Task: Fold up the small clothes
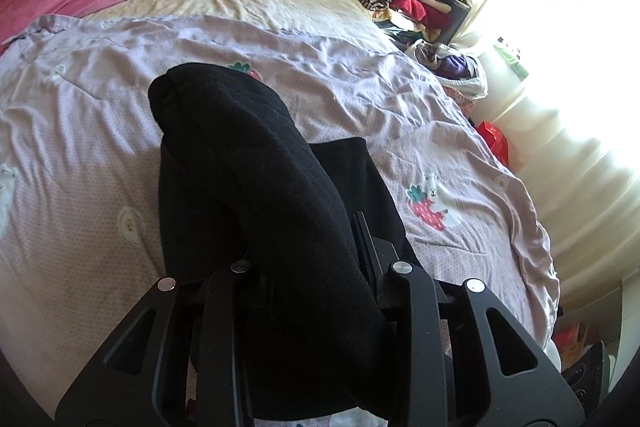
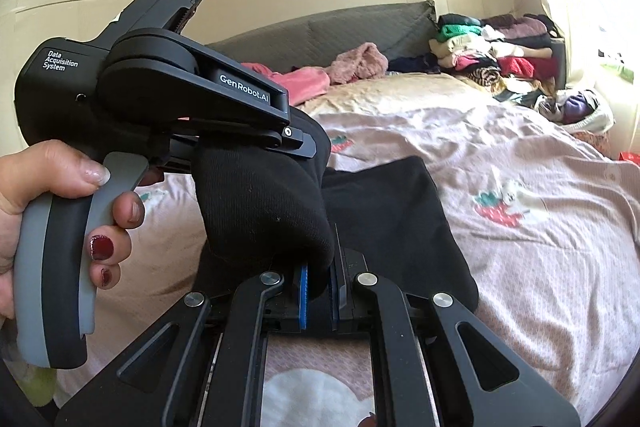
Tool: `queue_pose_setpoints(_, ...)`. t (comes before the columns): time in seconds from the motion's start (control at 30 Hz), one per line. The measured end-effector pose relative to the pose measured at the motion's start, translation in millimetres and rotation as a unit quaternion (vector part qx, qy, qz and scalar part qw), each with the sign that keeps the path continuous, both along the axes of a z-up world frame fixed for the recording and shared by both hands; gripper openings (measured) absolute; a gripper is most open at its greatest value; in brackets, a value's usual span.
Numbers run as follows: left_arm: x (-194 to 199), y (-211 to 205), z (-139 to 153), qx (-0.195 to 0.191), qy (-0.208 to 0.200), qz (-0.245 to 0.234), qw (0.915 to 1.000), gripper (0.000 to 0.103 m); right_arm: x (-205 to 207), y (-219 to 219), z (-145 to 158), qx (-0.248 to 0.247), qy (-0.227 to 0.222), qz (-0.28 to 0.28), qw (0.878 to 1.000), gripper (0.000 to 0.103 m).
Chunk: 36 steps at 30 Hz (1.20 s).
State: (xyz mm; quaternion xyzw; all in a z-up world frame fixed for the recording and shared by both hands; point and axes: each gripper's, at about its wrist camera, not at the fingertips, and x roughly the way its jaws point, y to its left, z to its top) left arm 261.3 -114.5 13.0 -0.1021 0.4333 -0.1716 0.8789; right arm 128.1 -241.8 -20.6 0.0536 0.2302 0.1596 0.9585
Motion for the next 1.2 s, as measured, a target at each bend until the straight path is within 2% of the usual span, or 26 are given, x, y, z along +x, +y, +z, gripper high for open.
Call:
queue_pose_setpoints(0.07, 1, -1, -5, -0.005, 0.002, -0.001, 1.0000, 0.026, 3, -2, -4, 0.000, 0.007, -0.002, 1.000, 0.007)
queue_pose_setpoints(0.1, 1, -1, -6, -0.012, 0.004, -0.001, 0.9999, 0.031, 5, -3, -6, -0.001, 0.014, -0.003, 1.000, 0.007)
queue_pose_setpoints(0.17, -1, 6, -4, -0.048, 0.000, -0.004, 0.9988, 0.049, 8, -5, -9, 0.004, 0.022, -0.004, 1.000, 0.007)
queue_pose_setpoints(0.2, -5, 15, 2, -0.076, -0.016, 0.002, 0.9970, 0.068, 10, -9, -11, 0.012, 0.026, -0.004, 1.000, 0.007)
queue_pose_setpoints(0.23, -7, 19, 6, -0.086, -0.026, 0.005, 0.9959, 0.070, 12, -12, -13, 0.020, 0.032, -0.006, 0.999, 0.007)
queue_pose_setpoints(0.3, -12, 30, 17, -0.102, -0.048, 0.006, 0.9936, 0.070, 16, -19, -17, 0.038, 0.048, -0.011, 0.998, 0.007)
queue_pose_setpoints(0.43, -16, 46, 15, -0.083, -0.045, 0.022, 0.9953, 0.070, 20, -38, -30, 0.086, 0.086, -0.023, 0.992, 0.009)
queue_pose_setpoints(0.53, -18, 59, -7, -0.066, -0.019, 0.040, 0.9969, 0.070, 25, -52, -42, 0.130, 0.121, -0.022, 0.984, 0.009)
queue_pose_setpoints(0.63, -21, 63, -33, -0.056, 0.012, 0.038, 0.9976, 0.070, 21, -61, -43, 0.154, 0.139, -0.018, 0.978, 0.016)
queue_pose_setpoints(0.73, -26, 64, -51, -0.046, 0.023, 0.031, 0.9982, 0.070, 12, -70, -34, 0.160, 0.141, -0.018, 0.977, 0.028)
queue_pose_setpoints(0.83, -33, 68, -56, -0.051, 0.015, 0.026, 0.9982, 0.070, 10, -91, -19, 0.176, 0.133, -0.036, 0.975, 0.057)
queue_pose_setpoints(0.87, -34, 68, -56, -0.050, 0.013, 0.023, 0.9984, 0.070, 15, -100, -12, 0.182, 0.130, -0.043, 0.974, 0.059)
queue_pose_setpoints(0.93, -37, 67, -55, -0.040, 0.007, 0.016, 0.9990, 0.070, 27, -113, -2, 0.181, 0.126, -0.065, 0.973, 0.059)
queue_pose_setpoints(1.03, -37, 64, -56, -0.028, 0.001, 0.014, 0.9995, 0.071, 72, -114, 6, 0.155, 0.165, -0.045, 0.973, 0.071)
queue_pose_setpoints(1.2, -41, 61, -55, -0.013, -0.008, 0.007, 0.9999, 0.071, 143, -99, 2, 0.109, 0.224, -0.037, 0.968, 0.071)
